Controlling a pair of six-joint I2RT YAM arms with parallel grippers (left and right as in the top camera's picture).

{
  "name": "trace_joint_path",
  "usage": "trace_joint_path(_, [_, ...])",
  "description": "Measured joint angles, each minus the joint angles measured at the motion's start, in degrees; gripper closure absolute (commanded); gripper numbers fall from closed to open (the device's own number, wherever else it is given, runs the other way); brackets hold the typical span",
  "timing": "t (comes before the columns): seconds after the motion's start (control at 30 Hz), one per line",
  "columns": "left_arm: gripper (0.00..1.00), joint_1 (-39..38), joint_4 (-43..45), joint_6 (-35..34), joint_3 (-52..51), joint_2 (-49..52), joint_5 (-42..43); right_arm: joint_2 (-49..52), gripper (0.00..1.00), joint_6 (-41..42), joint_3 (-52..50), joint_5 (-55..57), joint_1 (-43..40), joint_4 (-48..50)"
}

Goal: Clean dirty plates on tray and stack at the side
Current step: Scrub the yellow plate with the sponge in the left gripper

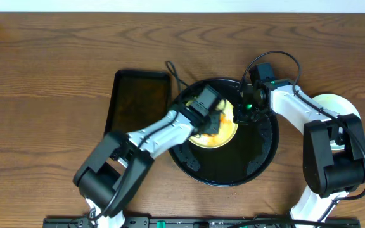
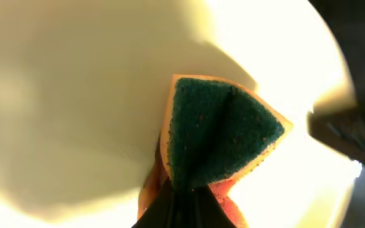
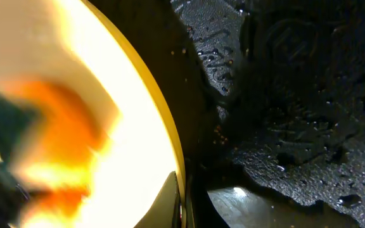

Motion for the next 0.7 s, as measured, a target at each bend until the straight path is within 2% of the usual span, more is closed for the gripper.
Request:
trace_joint_path(0.2, [0.92, 5.38, -4.04, -0.39, 0.90, 0.00, -0.57, 0.00, 0.99, 0.02, 0.02, 0.02, 0.00, -0.28])
trace_joint_path(0.37, [0.92, 5.86, -9.38, 2.01, 1.73, -0.04, 5.70, 0.00, 0.99, -0.02, 0.02, 0.02, 0.00, -0.79])
trace_joint_path(0.53, [0.93, 2.27, -10.88, 9.86, 1.46, 0.04, 14.93, -0.02, 0.99, -0.04, 0.02, 0.13, 0.00, -0.94])
trace_joint_path(0.7, [0.92, -3.43, -9.01, 14.23, 1.27, 0.15, 14.01, -0.04, 0.99, -0.07, 0.02, 0.31, 0.00, -1.62])
